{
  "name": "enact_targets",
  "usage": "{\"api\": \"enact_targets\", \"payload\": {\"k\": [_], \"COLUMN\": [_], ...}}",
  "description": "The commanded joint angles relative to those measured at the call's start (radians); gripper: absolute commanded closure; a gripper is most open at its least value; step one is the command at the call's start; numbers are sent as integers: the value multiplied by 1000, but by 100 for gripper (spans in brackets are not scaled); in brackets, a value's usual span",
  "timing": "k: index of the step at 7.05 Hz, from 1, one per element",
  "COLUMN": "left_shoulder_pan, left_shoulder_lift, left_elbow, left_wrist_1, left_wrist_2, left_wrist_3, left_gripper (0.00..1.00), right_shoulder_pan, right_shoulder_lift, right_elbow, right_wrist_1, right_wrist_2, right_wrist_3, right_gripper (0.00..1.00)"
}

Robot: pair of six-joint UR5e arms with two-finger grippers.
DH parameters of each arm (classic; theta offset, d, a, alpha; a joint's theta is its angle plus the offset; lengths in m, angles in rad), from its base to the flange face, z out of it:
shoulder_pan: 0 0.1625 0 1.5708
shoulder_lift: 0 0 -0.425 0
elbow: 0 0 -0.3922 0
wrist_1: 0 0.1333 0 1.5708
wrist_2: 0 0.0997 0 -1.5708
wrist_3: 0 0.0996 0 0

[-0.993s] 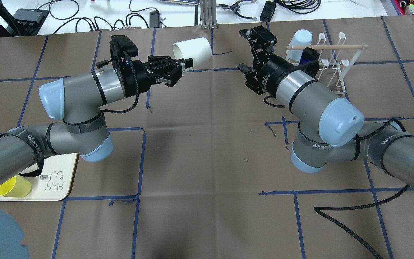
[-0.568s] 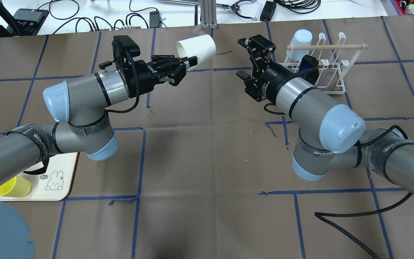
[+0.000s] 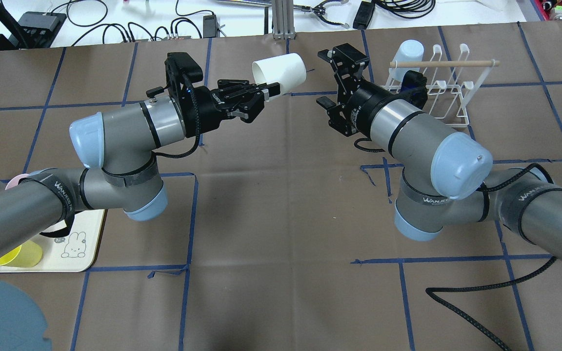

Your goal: Transfer IKEA cup to right arm and place on rack

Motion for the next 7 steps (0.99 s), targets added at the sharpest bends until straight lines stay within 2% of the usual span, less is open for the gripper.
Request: {"api": "enact_targets", "payload": {"k": [1, 7], "left_shoulder_pan": [-4, -4], "left_shoulder_lift": [0, 0], "left_elbow": [-1, 2], "left_wrist_1": [0, 0], "left_wrist_2": [0, 2], "left_wrist_3": [-1, -36], "left_gripper": [95, 94], "right_shoulder_pan": [30, 59], "right_shoulder_lift": [24, 76], "right_elbow": [-29, -96], "right_wrist_1": [13, 61], "right_wrist_2": [0, -7], "right_wrist_3": [0, -3], "right_gripper": [1, 1]}}
